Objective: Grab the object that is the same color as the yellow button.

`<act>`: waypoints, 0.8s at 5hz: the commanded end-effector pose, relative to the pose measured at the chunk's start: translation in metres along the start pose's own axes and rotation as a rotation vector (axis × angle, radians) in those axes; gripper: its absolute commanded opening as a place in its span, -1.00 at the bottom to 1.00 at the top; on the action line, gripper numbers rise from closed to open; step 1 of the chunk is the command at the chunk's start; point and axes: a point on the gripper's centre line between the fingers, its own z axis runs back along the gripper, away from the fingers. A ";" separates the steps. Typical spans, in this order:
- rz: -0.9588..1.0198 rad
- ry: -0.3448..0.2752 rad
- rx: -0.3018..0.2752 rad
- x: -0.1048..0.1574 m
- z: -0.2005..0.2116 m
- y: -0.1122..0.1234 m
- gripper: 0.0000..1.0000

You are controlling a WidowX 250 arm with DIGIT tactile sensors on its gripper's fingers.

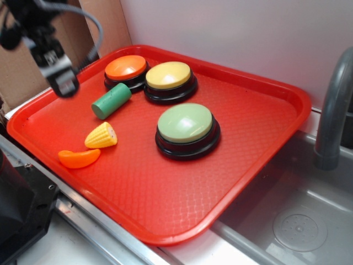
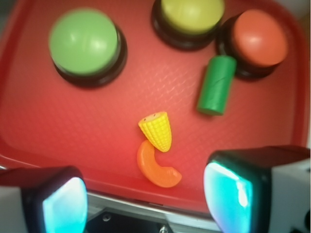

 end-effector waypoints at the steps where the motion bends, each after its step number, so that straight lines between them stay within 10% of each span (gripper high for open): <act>1: -0.044 -0.044 0.075 0.008 -0.049 0.003 1.00; 4: -0.049 -0.027 0.064 0.013 -0.100 0.002 1.00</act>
